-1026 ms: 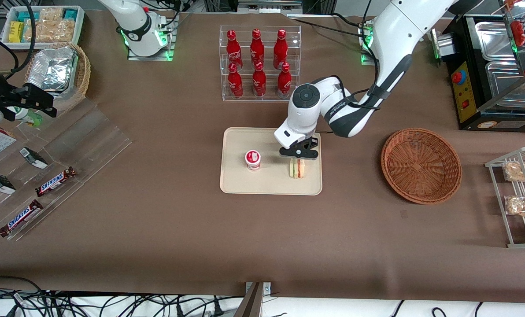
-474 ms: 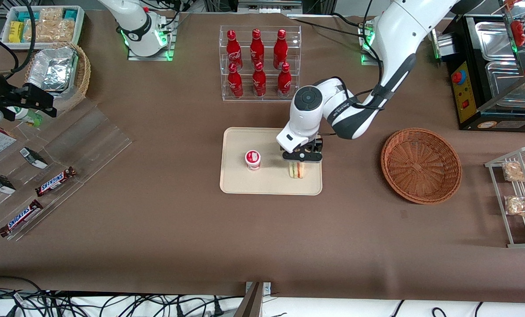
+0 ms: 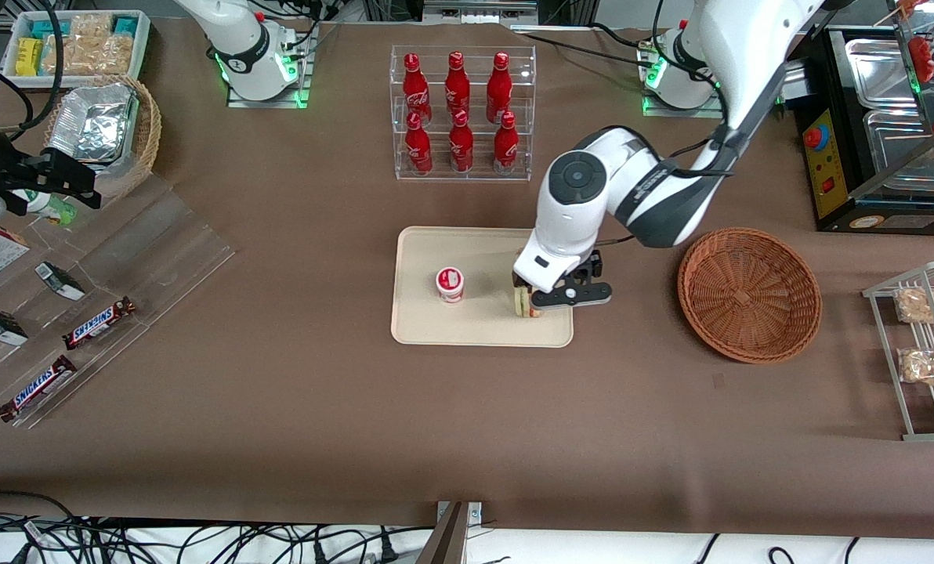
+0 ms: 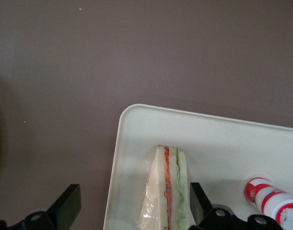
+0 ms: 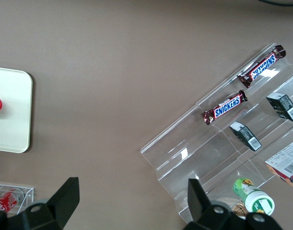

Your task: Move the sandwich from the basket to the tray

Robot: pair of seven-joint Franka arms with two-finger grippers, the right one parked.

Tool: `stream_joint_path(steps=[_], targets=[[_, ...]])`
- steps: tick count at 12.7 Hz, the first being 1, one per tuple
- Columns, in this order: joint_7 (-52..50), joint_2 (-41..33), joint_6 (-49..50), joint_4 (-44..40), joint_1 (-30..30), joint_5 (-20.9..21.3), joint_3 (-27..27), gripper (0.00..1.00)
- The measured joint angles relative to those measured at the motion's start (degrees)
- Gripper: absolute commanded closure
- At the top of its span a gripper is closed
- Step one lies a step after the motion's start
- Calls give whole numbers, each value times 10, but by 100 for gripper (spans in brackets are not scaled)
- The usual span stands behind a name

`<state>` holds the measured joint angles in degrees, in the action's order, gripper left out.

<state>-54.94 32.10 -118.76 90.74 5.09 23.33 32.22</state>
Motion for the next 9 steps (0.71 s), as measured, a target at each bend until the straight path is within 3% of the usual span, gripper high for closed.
stream_joint_path(steps=[6,9], targets=[[1,-59,47,-27,-79,-27,2,0],[16,-90,59,-27,-108,-68,2,0]])
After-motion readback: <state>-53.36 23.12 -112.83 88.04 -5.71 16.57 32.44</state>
